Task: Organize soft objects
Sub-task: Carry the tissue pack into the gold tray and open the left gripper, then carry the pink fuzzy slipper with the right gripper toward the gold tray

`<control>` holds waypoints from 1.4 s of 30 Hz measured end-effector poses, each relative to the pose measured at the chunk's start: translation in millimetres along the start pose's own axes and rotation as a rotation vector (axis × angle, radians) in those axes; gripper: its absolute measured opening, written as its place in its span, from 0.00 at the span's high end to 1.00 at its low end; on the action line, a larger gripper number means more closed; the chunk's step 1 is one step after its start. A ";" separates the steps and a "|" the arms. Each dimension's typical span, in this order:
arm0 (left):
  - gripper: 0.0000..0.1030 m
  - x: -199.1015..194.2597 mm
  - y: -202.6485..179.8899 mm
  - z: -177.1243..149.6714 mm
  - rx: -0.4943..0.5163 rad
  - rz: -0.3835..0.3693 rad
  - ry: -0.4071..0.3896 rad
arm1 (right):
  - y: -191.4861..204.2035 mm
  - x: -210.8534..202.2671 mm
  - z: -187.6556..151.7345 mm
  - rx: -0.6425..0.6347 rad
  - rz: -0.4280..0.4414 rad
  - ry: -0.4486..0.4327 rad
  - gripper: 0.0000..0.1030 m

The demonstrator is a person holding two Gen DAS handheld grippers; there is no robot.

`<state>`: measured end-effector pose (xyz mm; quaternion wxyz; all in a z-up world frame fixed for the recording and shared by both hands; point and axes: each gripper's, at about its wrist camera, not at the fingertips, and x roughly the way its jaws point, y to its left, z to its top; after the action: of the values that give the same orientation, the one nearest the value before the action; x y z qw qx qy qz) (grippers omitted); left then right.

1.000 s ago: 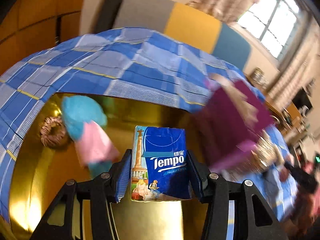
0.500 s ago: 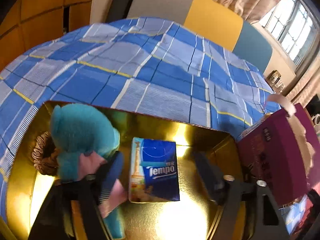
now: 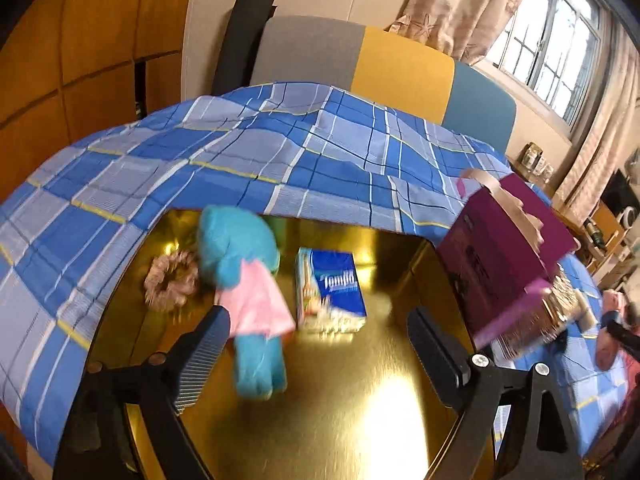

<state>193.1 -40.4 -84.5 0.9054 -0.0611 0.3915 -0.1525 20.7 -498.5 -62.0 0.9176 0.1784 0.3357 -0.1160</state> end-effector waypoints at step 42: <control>0.12 -40.2 62.7 -36.9 -0.188 0.127 0.034 | 377.6 122.7 -76.0 -0.766 0.012 0.264 0.57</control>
<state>154.5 32.3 -96.5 0.8966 -0.1184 0.4227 -0.0584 194.3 -135.7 -102.4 0.8673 -0.1610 0.4687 0.0465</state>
